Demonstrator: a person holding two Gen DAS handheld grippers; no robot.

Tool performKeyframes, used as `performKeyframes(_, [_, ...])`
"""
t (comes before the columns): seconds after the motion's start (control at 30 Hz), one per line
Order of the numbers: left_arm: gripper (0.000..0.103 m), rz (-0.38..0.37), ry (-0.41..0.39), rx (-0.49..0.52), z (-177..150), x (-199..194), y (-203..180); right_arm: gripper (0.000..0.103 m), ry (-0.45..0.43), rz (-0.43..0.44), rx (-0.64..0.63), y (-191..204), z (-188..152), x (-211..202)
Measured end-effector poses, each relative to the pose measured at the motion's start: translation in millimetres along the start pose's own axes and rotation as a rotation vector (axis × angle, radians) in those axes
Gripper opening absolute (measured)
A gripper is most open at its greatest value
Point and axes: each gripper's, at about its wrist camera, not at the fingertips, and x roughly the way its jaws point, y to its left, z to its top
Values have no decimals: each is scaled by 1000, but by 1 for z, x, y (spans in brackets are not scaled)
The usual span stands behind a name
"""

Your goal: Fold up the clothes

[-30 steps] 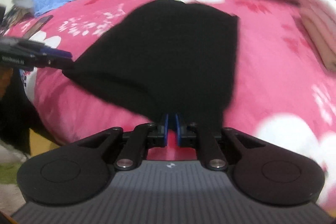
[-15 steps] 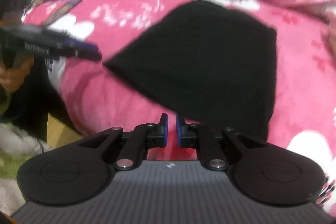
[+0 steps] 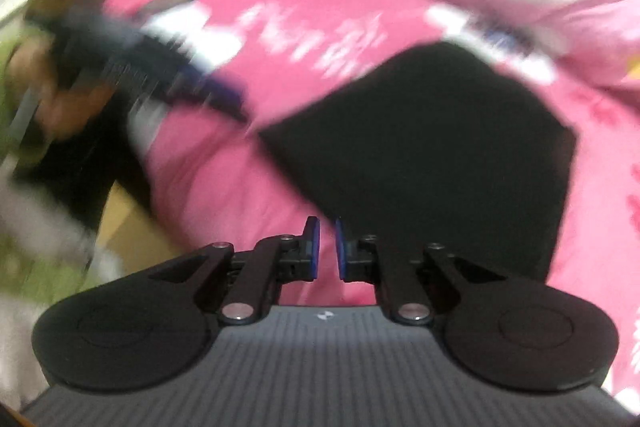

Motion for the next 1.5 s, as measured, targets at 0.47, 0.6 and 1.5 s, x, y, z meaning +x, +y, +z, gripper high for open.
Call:
performKeyframes(0.47, [46, 35, 1, 54, 3, 2, 0, 8, -58, 114, -34, 17, -2, -8])
performKeyframes(0.6, [46, 45, -9, 52, 5, -1, -3, 10, -108, 74, 65, 3, 1, 9])
performKeyframes(1.5, [48, 73, 42, 178, 4, 29, -43, 9, -93, -176, 326, -23, -37, -21])
